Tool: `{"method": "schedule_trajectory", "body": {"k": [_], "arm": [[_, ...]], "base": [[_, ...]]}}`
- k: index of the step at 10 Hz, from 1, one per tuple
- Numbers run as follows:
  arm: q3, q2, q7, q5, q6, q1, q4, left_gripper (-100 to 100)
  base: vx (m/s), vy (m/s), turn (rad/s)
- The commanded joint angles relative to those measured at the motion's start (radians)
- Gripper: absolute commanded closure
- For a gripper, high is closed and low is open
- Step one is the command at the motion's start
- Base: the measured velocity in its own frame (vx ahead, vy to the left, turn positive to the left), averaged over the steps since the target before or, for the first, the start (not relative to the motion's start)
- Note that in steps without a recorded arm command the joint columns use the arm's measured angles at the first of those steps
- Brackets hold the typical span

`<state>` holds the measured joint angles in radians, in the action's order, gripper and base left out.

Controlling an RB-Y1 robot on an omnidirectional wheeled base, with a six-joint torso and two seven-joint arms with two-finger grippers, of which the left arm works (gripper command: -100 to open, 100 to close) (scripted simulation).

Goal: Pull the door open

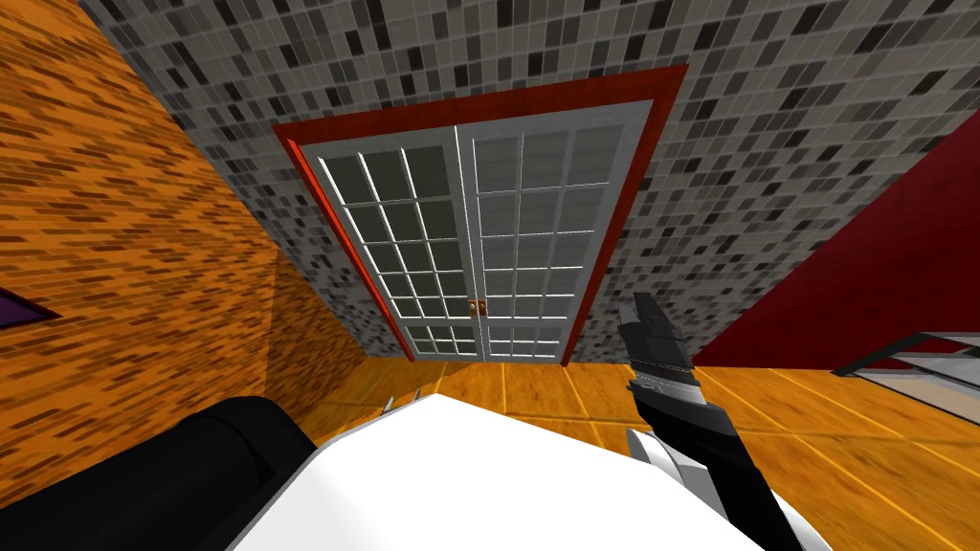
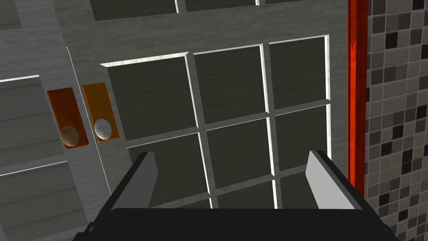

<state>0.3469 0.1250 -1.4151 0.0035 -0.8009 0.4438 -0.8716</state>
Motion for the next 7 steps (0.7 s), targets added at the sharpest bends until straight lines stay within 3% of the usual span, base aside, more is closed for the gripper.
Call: {"method": "schedule_trajectory", "body": {"k": [1,3,4,7], "arm": [[0.029,-0.004,-0.017,0.013,0.013,0.005,0.01,-100],[0.062,-0.008,-0.038,0.029,0.023,-0.004,0.033,-100],[0.081,-0.014,-0.051,0.038,0.029,-0.021,0.044,-100],[0.096,-0.029,-0.071,0.049,0.035,-0.069,0.049,-100]], "base": [[-0.111,0.021,-0.084],[-0.097,0.037,-0.104],[-0.007,0.056,-0.252],[0.112,0.061,-0.15]]}}
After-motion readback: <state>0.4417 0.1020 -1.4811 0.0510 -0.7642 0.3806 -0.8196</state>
